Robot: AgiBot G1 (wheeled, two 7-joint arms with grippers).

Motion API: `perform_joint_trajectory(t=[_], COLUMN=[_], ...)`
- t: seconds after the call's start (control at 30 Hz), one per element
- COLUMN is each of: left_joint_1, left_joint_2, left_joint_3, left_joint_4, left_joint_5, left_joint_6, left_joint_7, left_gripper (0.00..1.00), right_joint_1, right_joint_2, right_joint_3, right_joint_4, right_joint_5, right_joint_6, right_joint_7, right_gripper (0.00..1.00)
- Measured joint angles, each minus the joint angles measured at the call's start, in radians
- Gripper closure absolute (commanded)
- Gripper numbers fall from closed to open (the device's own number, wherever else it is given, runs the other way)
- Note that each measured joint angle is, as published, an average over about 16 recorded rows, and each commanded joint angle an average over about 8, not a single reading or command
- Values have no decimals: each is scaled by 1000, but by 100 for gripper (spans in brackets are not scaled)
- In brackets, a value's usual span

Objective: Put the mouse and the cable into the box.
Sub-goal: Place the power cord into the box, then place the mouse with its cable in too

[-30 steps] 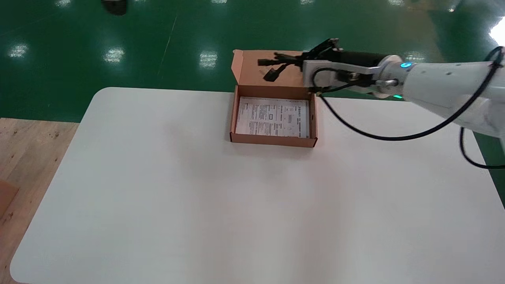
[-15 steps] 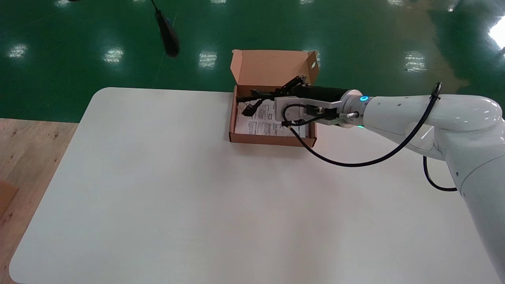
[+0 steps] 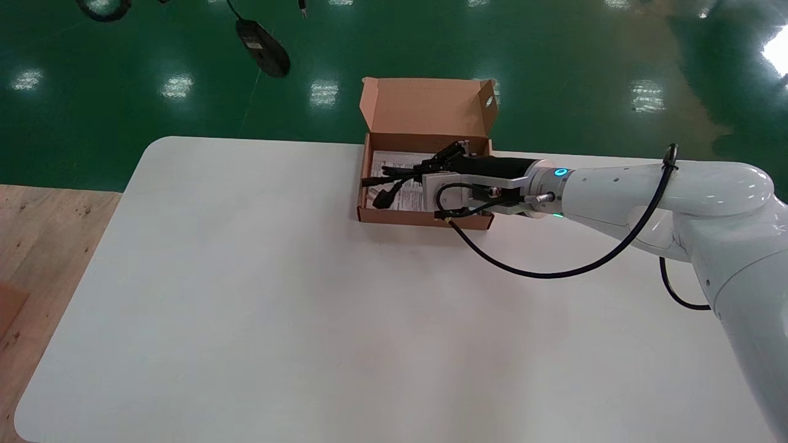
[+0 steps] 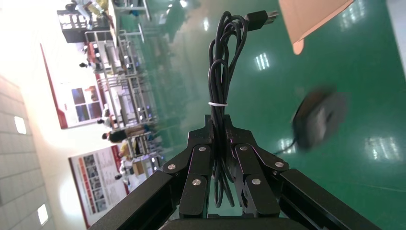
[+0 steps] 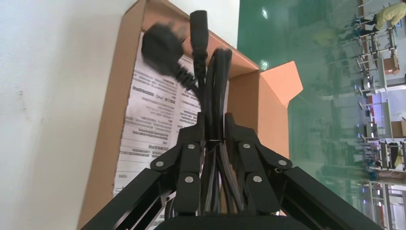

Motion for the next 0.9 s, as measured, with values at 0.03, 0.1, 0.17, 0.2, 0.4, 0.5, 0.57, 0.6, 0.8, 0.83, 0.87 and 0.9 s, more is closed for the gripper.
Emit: perform_joint_trajectory(t=[0.03, 0.1, 0.17, 0.2, 0.4, 0.5, 0.57, 0.6, 0.8, 0.83, 0.87, 0.9], left_joint_1=[0, 1, 5, 8, 43, 67, 84, 93, 157, 169, 182, 195], left_joint_2=[4, 13, 26, 34, 101, 144, 173, 187, 253, 261, 267, 273], left_joint_3=[0, -1, -2, -3, -13, -21, -28, -32, -46, -46, -46, -44], left_joint_4=[5, 17, 29, 35, 78, 101, 113, 117, 106, 98, 89, 78], left_joint_5=[-1, -3, -7, -9, -31, -46, -58, -64, -104, -111, -118, -125], left_joint_6=[3, 9, 14, 15, 14, 4, -6, -12, -60, -69, -79, -90], left_joint_7=[2, 4, 6, 7, 13, 18, 22, 24, 30, 28, 25, 21], left_gripper=[100, 100, 100, 100, 100, 100, 100, 100, 100, 100, 100, 100], right_joint_1=[1, 7, 15, 20, 59, 86, 103, 110, 142, 146, 149, 152], right_joint_2=[1, 7, 17, 23, 87, 133, 166, 183, 274, 288, 301, 314], right_joint_3=[-2, -5, -6, -6, 0, 4, 7, 8, 11, 10, 10, 10], right_joint_4=[-1, -5, -12, -16, -52, -76, -90, -97, -130, -134, -138, -141], right_joint_5=[3, 8, 14, 17, 34, 40, 42, 42, 41, 41, 40, 40], right_joint_6=[1, 3, 5, 6, 17, 25, 30, 33, 47, 48, 49, 49], right_joint_7=[1, 3, 3, 2, -9, -18, -28, -33, -61, -65, -69, -74], right_gripper=[0, 0, 0, 0, 0, 0, 0, 0, 0, 0, 0, 0])
